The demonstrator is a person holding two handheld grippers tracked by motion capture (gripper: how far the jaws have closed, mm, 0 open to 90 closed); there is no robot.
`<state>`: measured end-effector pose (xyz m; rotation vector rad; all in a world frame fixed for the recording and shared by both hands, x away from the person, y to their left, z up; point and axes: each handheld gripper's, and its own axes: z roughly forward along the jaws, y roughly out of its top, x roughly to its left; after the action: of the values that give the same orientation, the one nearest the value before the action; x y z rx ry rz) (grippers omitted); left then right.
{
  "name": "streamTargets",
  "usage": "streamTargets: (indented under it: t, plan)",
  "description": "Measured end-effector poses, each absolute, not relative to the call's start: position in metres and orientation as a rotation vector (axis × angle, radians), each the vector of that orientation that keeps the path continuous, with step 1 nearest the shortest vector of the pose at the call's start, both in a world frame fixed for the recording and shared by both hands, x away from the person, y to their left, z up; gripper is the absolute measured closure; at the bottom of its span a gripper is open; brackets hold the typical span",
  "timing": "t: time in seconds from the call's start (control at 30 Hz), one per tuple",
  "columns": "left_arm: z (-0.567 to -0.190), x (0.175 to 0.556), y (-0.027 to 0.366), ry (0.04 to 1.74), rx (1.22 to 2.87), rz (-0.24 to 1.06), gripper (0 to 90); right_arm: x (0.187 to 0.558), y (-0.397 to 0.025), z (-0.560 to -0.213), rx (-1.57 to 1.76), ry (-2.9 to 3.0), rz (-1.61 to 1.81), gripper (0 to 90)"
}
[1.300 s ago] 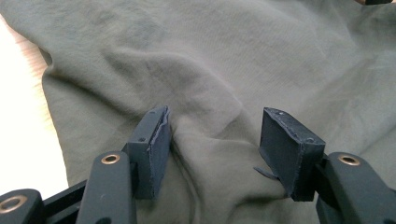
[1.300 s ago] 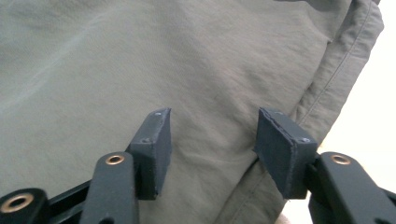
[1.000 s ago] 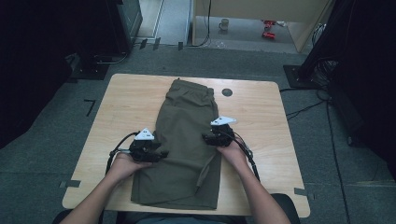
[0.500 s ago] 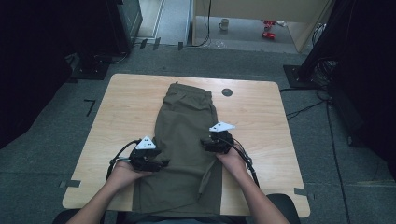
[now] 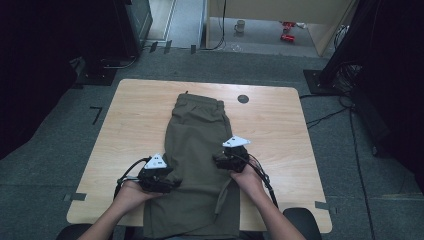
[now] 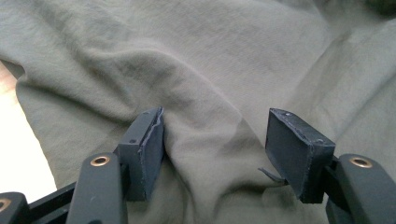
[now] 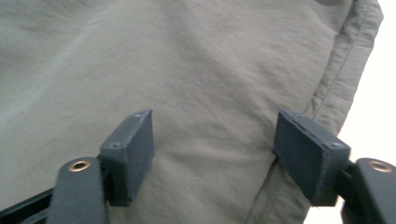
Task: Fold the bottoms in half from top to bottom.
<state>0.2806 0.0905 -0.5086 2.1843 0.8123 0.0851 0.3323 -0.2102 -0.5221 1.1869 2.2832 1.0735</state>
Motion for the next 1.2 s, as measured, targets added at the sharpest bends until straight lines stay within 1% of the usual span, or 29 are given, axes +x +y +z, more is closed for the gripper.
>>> streamTargets:
  t: [0.07,0.17,0.27,0.33,0.4,0.53,0.7,0.83,0.93,1.1,1.2]
  plan:
    - [-0.508,0.28,0.092,0.81,2.188,0.078,38.1,0.329,-0.211,-0.522,1.177,2.292,1.073,26.3]
    - [-0.507,0.282,0.092,0.805,2.201,0.076,38.0,0.328,-0.211,-0.522,1.157,2.312,1.072,21.2]
    - [-0.506,0.286,0.093,0.812,2.201,0.056,38.8,0.328,-0.21,-0.522,1.165,2.311,1.066,20.1]
    - [-0.504,0.289,0.095,0.824,2.191,0.065,39.7,0.328,-0.21,-0.522,1.175,2.306,1.064,19.6]
    - [-0.503,0.291,0.098,0.832,2.166,0.074,40.0,0.33,-0.209,-0.521,1.18,2.311,1.048,20.1]
    - [-0.497,0.296,0.1,0.842,2.157,0.097,39.6,0.334,-0.209,-0.518,1.208,2.318,1.029,25.9]
    - [-0.493,0.311,0.104,0.853,2.154,0.122,40.2,0.341,-0.212,-0.512,1.241,2.275,1.07,28.5]
    - [-0.492,0.328,0.106,0.872,2.165,0.15,41.0,0.348,-0.214,-0.509,1.266,2.276,1.093,28.6]
    - [-0.495,0.334,0.107,0.892,2.175,0.131,41.6,0.354,-0.213,-0.509,1.264,2.286,1.085,29.5]
    - [-0.494,0.342,0.108,0.87,2.162,0.163,42.0,0.364,-0.214,-0.506,1.263,2.274,1.072,29.0]
    - [-0.493,0.354,0.108,0.877,2.153,0.179,41.8,0.371,-0.219,-0.505,1.291,2.267,1.087,30.7]
